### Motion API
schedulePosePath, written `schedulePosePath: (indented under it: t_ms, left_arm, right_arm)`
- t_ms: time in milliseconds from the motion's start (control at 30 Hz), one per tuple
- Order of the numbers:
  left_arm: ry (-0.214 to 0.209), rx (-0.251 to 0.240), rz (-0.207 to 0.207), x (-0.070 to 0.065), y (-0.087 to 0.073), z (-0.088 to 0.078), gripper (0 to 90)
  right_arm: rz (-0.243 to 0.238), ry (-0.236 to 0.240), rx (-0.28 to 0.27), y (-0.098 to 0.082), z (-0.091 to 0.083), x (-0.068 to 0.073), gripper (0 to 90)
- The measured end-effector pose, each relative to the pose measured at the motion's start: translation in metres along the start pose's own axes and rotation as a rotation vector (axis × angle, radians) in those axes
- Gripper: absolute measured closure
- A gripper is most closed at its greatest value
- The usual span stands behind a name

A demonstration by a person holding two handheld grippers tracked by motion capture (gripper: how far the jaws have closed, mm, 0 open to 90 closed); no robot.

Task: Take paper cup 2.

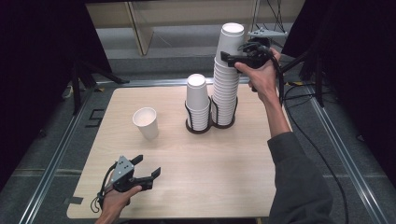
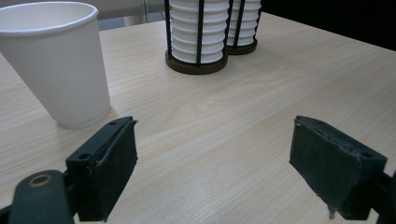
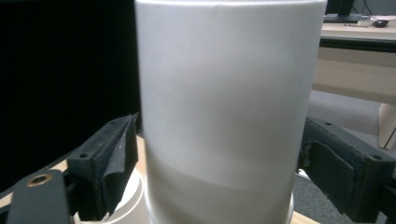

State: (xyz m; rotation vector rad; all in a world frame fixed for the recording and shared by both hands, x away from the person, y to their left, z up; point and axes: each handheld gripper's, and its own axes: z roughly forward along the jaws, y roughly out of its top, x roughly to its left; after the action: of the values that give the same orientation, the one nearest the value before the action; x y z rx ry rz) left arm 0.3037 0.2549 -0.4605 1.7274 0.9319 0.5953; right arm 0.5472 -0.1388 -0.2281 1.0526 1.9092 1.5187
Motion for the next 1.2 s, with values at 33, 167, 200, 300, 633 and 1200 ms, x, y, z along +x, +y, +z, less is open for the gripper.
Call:
schedulePosePath:
  t_ms: [33, 167, 200, 300, 633, 1200]
  left_arm:
    - [-0.002, 0.000, 0.005, 0.000, 0.000, 0.000, 14.4]
    - [-0.005, -0.002, 0.002, 0.000, 0.000, 0.000, 14.4]
    - [-0.004, -0.001, 0.001, 0.000, 0.000, 0.000, 14.4]
    - [-0.015, -0.015, 0.007, 0.001, 0.000, 0.001, 14.4]
    - [-0.008, -0.009, 0.001, 0.000, 0.000, 0.000, 14.4]
    - [-0.011, 0.008, 0.010, -0.001, 0.000, -0.001, 14.4]
  right_arm:
    - [-0.008, 0.004, -0.004, 0.001, 0.002, -0.001, 14.6]
    - [0.012, 0.008, 0.007, 0.001, 0.008, -0.002, 13.7]
    - [0.016, 0.008, 0.011, 0.001, 0.010, -0.002, 13.5]
    - [0.015, 0.007, 0.010, 0.002, 0.014, -0.001, 13.0]
    - [0.021, -0.001, -0.016, 0.008, 0.014, -0.001, 15.8]
    - [0.004, -0.018, -0.142, 0.058, -0.013, 0.010, 16.1]
